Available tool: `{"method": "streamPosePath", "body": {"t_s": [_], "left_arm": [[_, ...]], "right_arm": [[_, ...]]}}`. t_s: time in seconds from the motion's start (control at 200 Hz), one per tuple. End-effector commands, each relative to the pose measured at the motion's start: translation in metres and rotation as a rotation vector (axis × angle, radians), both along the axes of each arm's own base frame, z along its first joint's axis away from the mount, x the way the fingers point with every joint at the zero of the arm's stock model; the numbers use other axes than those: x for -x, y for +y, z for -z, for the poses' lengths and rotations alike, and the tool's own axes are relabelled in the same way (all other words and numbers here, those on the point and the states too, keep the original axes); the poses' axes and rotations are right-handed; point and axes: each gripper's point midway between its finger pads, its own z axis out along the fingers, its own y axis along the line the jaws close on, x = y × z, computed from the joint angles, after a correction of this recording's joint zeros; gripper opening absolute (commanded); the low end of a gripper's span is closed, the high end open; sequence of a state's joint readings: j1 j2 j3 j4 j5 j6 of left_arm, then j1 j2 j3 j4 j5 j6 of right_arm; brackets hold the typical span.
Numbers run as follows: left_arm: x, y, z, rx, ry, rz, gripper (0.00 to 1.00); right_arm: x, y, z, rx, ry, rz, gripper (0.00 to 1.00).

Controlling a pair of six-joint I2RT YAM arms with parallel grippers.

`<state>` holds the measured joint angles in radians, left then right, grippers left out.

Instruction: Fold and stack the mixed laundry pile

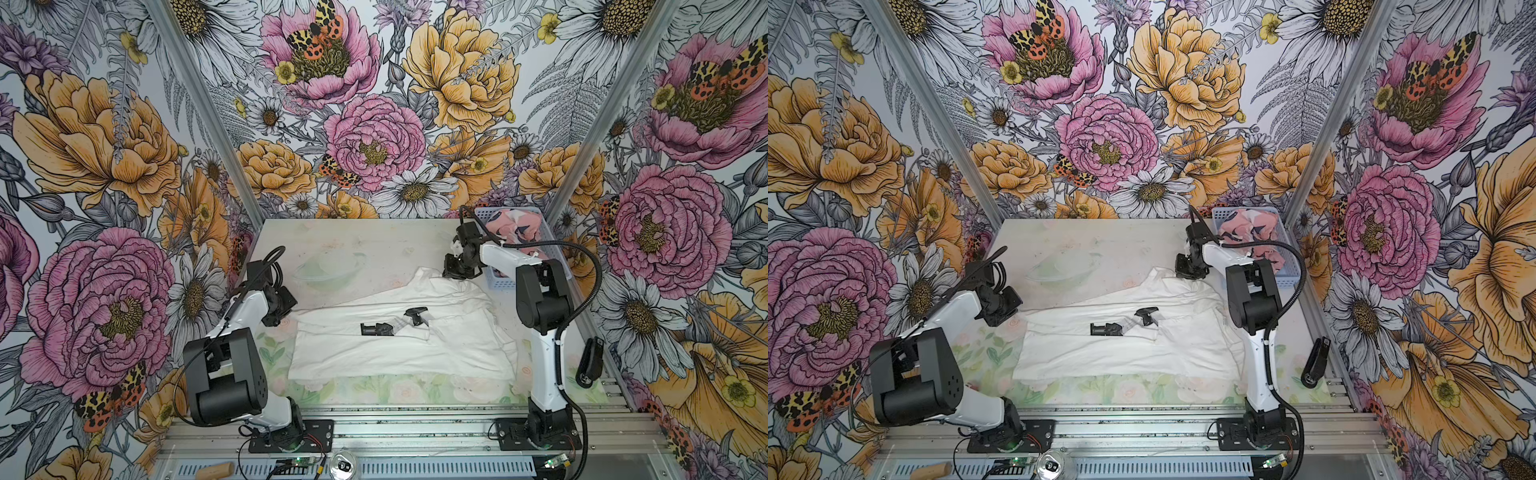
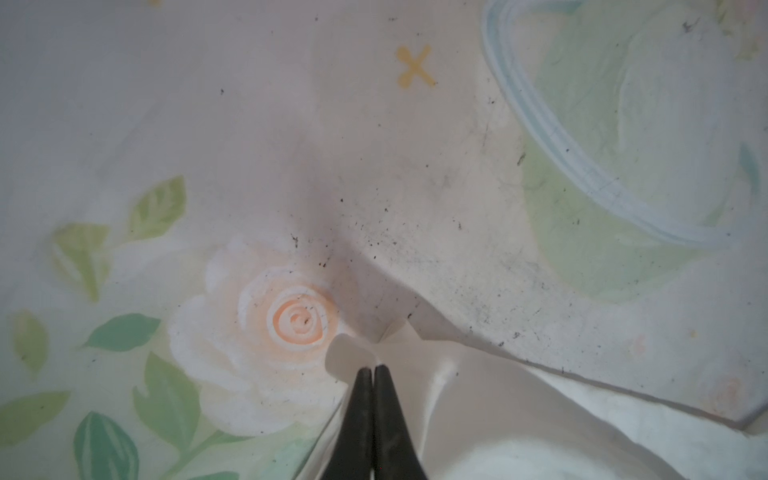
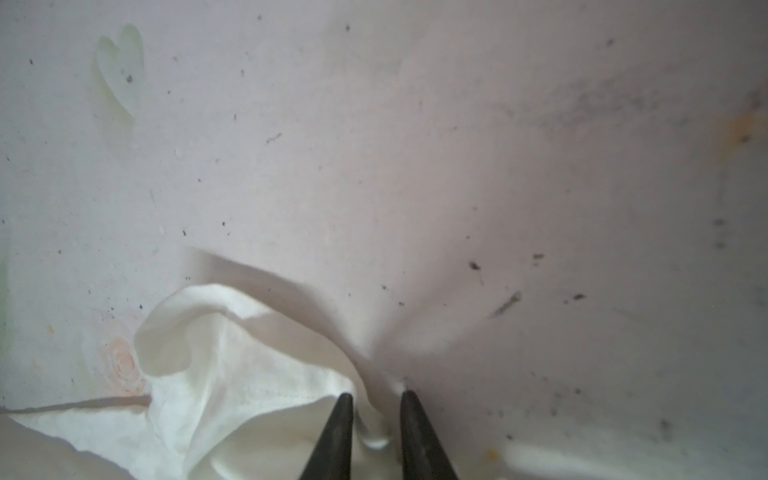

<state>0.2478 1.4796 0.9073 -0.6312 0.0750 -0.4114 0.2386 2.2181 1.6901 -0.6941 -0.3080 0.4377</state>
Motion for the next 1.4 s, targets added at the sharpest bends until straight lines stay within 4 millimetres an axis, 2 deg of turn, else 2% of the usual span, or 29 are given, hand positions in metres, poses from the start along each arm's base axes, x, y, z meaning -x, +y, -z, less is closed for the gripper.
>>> {"method": "streamPosePath", "body": {"t_s": [0.0,0.165,0.405,0.6,0.746,0.896,0.976,1.086,1.216,1.396], "left_arm": [[-0.013,-0.002,-0.013,-0.002,-0.047,0.013,0.00],[-0.012,-0.004,-0.016,-0.001,-0.059,0.012,0.00],[-0.009,-0.009,-0.020,0.003,-0.072,0.013,0.00],[-0.004,-0.011,-0.022,0.004,-0.082,0.013,0.00],[-0.001,-0.014,-0.023,0.008,-0.086,0.014,0.00],[0.002,-0.015,-0.020,0.009,-0.078,0.014,0.00],[0.003,-0.016,-0.019,0.009,-0.076,0.013,0.00],[0.002,-0.017,-0.018,0.008,-0.073,0.019,0.00],[-0.002,-0.019,-0.019,0.007,-0.075,0.027,0.00],[-0.004,-0.020,-0.021,0.006,-0.078,0.027,0.00]], "right_arm": [[-0.005,0.008,-0.015,-0.056,-0.032,0.009,0.10],[-0.007,0.008,-0.033,-0.068,-0.084,0.011,0.00],[-0.002,0.001,-0.075,-0.029,-0.214,0.001,0.00],[0.017,-0.005,-0.097,0.020,-0.275,-0.026,0.00],[0.044,0.001,-0.097,0.050,-0.276,-0.070,0.00],[0.089,0.015,-0.078,0.072,-0.212,-0.138,0.00],[0.102,0.011,-0.075,0.083,-0.202,-0.132,0.12],[0.096,-0.002,-0.086,0.112,-0.242,-0.103,0.27],[0.081,-0.009,-0.092,0.094,-0.249,-0.076,0.33],[0.080,-0.012,-0.073,0.096,-0.195,-0.060,0.36]]}}
